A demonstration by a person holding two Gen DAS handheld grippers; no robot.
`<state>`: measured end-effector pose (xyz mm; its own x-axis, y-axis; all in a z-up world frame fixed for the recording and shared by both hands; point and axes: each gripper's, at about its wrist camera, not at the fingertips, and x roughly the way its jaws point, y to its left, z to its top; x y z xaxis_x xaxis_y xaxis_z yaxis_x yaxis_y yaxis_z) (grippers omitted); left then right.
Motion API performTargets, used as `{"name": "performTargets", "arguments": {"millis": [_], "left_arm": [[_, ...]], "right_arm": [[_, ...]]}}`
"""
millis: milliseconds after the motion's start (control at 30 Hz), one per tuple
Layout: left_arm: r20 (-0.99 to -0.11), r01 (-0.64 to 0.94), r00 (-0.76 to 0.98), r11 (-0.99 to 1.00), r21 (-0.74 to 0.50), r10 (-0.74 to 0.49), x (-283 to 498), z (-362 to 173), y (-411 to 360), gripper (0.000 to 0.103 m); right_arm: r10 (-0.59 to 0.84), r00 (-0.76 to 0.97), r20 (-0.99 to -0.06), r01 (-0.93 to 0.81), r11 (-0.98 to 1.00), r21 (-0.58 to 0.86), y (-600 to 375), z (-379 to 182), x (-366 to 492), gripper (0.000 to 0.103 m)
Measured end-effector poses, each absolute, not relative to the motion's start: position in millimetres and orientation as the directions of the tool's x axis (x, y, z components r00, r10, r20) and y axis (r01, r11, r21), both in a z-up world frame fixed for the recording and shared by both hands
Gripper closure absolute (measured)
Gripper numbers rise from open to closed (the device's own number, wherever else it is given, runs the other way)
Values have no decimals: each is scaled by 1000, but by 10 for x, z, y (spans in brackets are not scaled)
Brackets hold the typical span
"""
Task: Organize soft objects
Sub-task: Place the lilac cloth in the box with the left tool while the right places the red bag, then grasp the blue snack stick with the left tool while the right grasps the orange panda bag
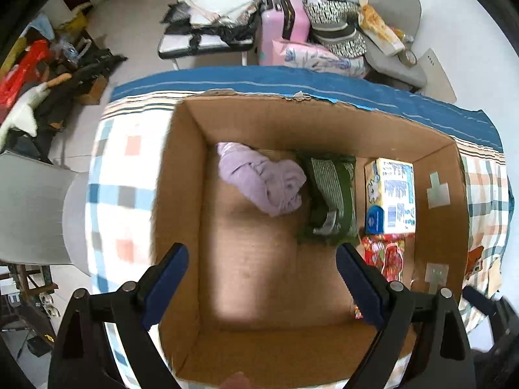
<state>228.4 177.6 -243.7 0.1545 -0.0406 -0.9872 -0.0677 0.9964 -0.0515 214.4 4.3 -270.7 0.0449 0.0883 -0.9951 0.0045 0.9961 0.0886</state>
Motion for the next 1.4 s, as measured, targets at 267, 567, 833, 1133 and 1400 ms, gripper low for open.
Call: {"name": "performTargets", "arguments": {"millis": [267, 567, 833, 1133, 1400], "left_arm": [[-970, -88, 239, 995, -53, -31, 1831, -2016, 1778, 10], [-951, -89, 310, 995, -40, -10, 1410, -1558, 1731, 10], [-940, -112, 341, 992, -57, -15, 1165, -1311, 1653, 10], [-910, -52, 415, 998, -28, -4, 1249, -1023, 1125, 10], [-913, 158, 404, 987, 15, -51, 1680, -1085, -56, 10]], "right_arm": [[56, 114, -992, -34, 998, 53, 43, -2382, 1955, 1], [77, 193, -978, -68, 996, 65, 14, -1893, 1641, 1], [116, 250, -961, -100, 991, 93, -45, -1501, 1398, 1], [170, 311, -935, -24, 985, 171, -558, -1303, 1317, 1], [135, 322, -937, 178, 963, 200, -1676, -1360, 1282, 1]]}}
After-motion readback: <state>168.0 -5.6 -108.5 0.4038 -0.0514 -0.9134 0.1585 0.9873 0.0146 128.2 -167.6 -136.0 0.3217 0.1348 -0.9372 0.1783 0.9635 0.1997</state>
